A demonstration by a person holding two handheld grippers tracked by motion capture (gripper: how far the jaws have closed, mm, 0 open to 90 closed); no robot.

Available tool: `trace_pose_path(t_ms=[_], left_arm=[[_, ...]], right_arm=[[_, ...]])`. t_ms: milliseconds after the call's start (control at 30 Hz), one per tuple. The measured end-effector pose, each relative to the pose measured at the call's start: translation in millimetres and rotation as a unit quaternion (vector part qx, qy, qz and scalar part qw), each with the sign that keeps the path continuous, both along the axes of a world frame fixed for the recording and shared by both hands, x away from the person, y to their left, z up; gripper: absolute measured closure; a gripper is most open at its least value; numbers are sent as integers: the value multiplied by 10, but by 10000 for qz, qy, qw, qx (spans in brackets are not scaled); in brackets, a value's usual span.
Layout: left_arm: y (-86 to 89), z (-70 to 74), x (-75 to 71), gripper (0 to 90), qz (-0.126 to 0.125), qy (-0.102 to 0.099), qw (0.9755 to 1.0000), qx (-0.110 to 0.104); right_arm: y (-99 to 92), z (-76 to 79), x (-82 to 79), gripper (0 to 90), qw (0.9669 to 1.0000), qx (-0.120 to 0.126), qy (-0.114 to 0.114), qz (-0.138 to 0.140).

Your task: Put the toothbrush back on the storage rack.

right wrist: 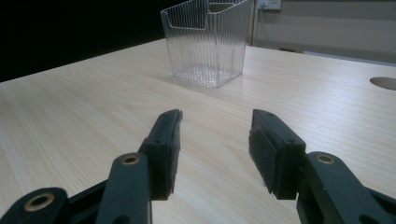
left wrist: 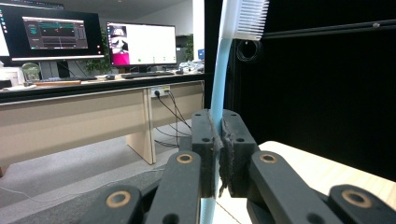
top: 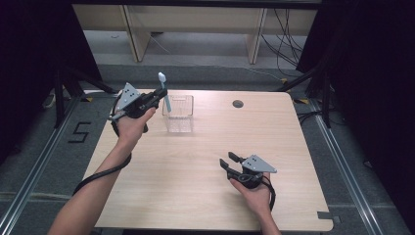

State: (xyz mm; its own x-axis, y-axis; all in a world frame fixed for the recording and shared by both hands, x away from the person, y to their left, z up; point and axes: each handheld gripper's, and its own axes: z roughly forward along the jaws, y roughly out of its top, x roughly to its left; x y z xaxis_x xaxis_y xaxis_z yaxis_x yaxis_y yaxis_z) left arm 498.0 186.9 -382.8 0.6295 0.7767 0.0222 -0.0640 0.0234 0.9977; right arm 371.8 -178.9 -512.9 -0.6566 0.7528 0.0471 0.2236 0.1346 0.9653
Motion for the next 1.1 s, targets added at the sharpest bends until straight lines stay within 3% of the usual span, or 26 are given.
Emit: trace_pose_path(t_ms=[100,133,200,233,433,933,967,1100], left_arm=[[2,-15,24,847,12,13,10000,-2],[2,-22,32,847,14,20,10000,-3],[4,-38,48,847,38,19,10000,16],[5,-45,57,847,43,12,10000,17],[22,-59,106,847,87,48,9999,13],[55,-126,201,847,219,119,9997,73],[58,-136,213,847,225,113,9997,66],[61,-148,217,847,258,151,9995,72]], right_arm=[[13,-5,-4,538,9997,152,159,140],[6,0,-1,538,9999,65,72,69],[-2,11,-10,537,9999,-45,111,2],[4,14,-24,537,9997,-28,244,-8],[26,-10,-2,536,9997,140,160,107],[30,-16,-10,533,9997,67,209,42],[21,-17,2,533,10000,1,47,21],[23,-17,5,533,10000,2,19,13]])
